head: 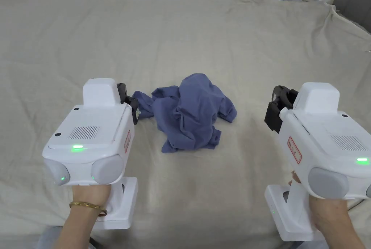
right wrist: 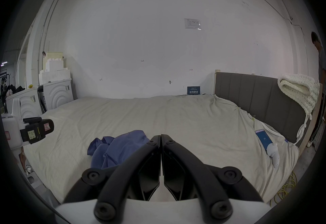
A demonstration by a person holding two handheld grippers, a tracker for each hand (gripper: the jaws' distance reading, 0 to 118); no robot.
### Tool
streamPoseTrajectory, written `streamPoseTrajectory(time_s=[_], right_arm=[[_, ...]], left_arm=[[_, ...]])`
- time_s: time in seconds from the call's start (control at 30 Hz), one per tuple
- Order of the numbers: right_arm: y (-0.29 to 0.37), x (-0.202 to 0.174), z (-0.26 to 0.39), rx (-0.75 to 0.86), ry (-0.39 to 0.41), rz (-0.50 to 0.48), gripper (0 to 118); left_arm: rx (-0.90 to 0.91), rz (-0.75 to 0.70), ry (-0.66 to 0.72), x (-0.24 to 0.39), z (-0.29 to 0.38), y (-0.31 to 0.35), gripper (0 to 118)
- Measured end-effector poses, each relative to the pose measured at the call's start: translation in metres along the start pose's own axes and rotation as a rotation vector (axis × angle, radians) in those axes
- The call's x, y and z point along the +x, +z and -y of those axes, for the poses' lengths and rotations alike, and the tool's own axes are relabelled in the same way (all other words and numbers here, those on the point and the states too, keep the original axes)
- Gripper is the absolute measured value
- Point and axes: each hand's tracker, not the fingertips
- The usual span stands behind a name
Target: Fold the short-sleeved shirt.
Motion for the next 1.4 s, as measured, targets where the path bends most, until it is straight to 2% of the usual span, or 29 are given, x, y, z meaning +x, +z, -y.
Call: streamPoseTrajectory(time_s=[0.2, 0.37, 0.43, 0.5, 0.53, 0.57, 0.6, 0.63, 0.67, 0.87, 1.0, 1.13, 1.17, 1.2, 1.23, 1.33, 1.4], right_arm=[[-0.024, 0.000, -0.012, -0.052, 0.034, -0.011, 0], [-0.071, 0.003, -0.033, -0.176, 0.042, -0.017, 1], [-0.095, 0.003, -0.041, -0.250, 0.040, -0.020, 5], [-0.124, 0.007, -0.045, -0.370, 0.041, -0.031, 24], [-0.138, 0.009, -0.045, -0.438, 0.038, -0.044, 39], [-0.152, 0.011, -0.043, -0.490, 0.029, -0.052, 60], [-0.166, 0.013, -0.039, -0.555, 0.031, -0.068, 73], [-0.179, 0.014, -0.035, -0.605, 0.023, -0.070, 80], [-0.189, 0.015, -0.032, -0.632, 0.017, -0.064, 82], [-0.255, 0.023, 0.002, -0.850, -0.012, 0.018, 82], [-0.286, 0.030, 0.024, -0.929, -0.097, 0.032, 81], [-0.300, 0.028, 0.036, -0.953, -0.104, 0.028, 80], [-0.303, 0.028, 0.038, -0.957, -0.106, 0.033, 77], [-0.304, 0.027, 0.040, -0.965, -0.107, 0.029, 67], [-0.304, 0.027, 0.040, -0.967, -0.109, 0.021, 52], [-0.302, 0.024, 0.039, -0.948, -0.109, 0.021, 39], [-0.302, 0.024, 0.039, -0.937, -0.083, 0.013, 13]], left_arm=[[-0.016, 0.001, 0.019, -0.005, -0.002, -0.006, 0], [-0.008, -0.008, 0.015, -0.006, -0.003, -0.006, 0], [-0.007, -0.015, 0.018, -0.007, -0.004, -0.007, 0], [-0.008, -0.022, 0.015, -0.008, -0.003, -0.009, 0], [-0.010, -0.023, 0.015, -0.008, -0.003, -0.011, 0], [-0.014, -0.023, 0.017, -0.010, -0.004, -0.013, 0], [-0.020, -0.022, 0.023, -0.011, -0.004, -0.015, 0], [-0.025, -0.021, 0.026, -0.012, -0.004, -0.017, 0], [-0.028, -0.025, 0.028, -0.012, -0.004, -0.019, 0], [-0.052, -0.030, 0.016, -0.012, -0.004, -0.037, 0], [-0.066, -0.034, 0.017, -0.012, -0.003, -0.049, 0], [-0.084, -0.033, 0.010, -0.012, -0.001, -0.063, 0], [-0.089, -0.033, 0.012, -0.012, 0.000, -0.065, 0], [-0.093, -0.034, 0.013, -0.012, 0.000, -0.067, 0], [-0.097, -0.035, 0.014, -0.013, 0.001, -0.071, 0], [-0.116, -0.034, 0.018, -0.015, 0.001, -0.078, 0], [-0.130, -0.037, 0.021, -0.017, 0.000, -0.084, 0]])
